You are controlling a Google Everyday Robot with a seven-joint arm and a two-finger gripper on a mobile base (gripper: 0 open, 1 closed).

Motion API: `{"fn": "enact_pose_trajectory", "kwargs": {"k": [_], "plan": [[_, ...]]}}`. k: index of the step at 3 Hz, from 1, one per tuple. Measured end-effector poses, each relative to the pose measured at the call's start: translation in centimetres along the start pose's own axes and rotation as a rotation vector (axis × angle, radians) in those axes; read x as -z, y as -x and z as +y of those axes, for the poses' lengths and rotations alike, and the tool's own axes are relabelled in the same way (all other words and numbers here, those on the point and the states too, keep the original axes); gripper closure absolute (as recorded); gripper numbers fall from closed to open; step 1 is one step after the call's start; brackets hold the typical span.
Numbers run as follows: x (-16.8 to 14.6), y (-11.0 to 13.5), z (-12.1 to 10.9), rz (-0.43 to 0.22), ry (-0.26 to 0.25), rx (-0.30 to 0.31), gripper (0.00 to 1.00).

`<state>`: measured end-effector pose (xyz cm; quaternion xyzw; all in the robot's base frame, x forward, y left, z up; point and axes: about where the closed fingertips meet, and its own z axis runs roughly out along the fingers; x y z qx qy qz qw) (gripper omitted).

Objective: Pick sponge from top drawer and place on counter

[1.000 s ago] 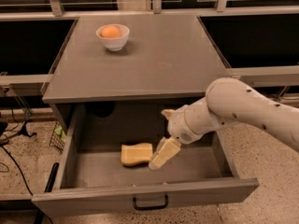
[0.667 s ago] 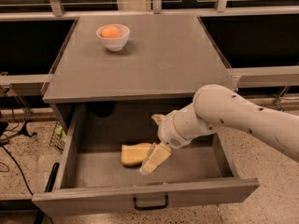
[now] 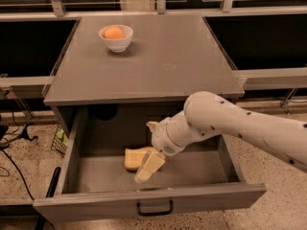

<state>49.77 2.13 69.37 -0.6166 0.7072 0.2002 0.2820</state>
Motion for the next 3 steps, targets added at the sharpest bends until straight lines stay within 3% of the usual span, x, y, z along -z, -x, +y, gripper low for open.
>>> {"fn": "enact_pose_trajectory", "kwargs": {"k": [1,3], "plan": [[-0.3,-0.7,-0.1,0.003,-0.011,-0.009,0.0],[-3.3,-2.3,-1.4,-0.02,-0.029,-0.011,0.31]]}}
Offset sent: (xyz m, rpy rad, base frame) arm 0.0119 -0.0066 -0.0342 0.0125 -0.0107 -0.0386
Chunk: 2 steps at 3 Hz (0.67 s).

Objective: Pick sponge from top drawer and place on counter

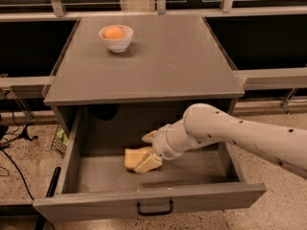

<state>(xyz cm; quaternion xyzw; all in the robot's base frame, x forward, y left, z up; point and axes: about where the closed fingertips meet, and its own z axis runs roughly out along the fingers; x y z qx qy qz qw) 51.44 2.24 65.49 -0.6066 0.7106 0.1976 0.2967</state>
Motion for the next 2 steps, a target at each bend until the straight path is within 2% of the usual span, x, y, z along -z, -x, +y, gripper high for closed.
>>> {"fn": "enact_pose_trajectory", "kwargs": {"k": [1,2], "plan": [[-1.5,-0.5,-0.6,-0.012,0.0,0.002,0.21],[-3.2,-1.1,-1.1,-0.019,0.004,0.003,0.19]]}}
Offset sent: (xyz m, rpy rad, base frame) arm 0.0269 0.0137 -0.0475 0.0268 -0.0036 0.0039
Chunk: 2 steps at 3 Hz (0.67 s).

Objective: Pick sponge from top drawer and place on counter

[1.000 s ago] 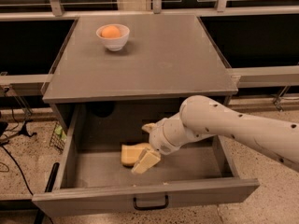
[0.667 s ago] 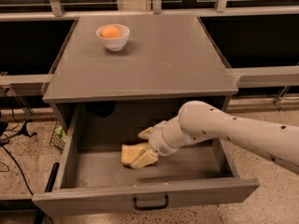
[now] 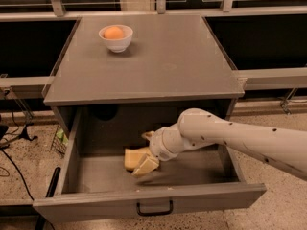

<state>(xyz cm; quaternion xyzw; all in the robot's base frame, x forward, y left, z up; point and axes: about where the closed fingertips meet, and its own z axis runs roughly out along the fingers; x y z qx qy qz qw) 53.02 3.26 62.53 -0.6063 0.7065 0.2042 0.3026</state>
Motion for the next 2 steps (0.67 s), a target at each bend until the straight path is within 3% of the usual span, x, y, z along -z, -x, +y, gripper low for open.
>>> {"fn": "enact_pose_trajectory", "kwargs": {"k": [1,2], "plan": [[-1.26,-0.39,-0.32,-0.002,0.006,0.003,0.2],[-1.3,-0.4,-0.3,-0.002,0.007,0.003,0.47]]}}
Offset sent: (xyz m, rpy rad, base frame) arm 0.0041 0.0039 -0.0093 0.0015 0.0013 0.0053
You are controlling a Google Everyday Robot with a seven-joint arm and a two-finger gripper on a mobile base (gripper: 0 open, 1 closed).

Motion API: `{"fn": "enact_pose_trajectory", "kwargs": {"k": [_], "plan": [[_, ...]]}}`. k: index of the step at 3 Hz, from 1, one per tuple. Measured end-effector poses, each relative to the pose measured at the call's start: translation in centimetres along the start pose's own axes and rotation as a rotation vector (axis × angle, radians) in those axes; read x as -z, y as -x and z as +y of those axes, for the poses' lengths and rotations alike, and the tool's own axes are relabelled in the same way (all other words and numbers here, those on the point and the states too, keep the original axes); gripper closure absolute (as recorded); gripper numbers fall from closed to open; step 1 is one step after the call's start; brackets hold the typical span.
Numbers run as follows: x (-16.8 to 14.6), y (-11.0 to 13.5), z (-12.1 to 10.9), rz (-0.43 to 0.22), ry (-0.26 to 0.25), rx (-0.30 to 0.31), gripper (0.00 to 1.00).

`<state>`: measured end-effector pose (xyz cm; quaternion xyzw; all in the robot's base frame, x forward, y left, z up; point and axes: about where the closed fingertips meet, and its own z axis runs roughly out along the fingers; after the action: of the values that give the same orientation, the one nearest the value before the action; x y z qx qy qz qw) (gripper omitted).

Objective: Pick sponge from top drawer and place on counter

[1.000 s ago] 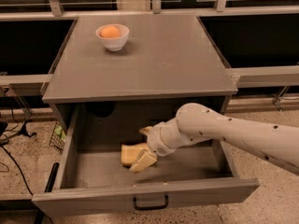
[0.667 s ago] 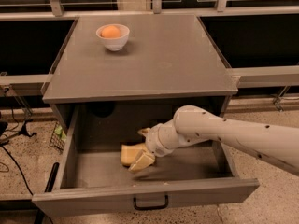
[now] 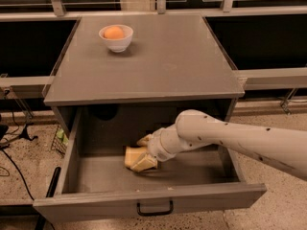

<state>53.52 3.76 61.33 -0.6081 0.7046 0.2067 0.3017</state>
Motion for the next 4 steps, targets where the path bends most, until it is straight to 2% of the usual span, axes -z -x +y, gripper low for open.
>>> {"fn": "enact_pose_trajectory", "kwargs": {"k": [1,2,3,4], "plan": [[0.0,0.0,0.0,0.0,0.0,0.0,0.7],[0.0,0.0,0.0,0.0,0.0,0.0,0.99],[0.0,0.0,0.0,0.0,0.0,0.0,1.0],[1.4,1.0,0.2,0.001,-0.018,0.015,1.0]]}}
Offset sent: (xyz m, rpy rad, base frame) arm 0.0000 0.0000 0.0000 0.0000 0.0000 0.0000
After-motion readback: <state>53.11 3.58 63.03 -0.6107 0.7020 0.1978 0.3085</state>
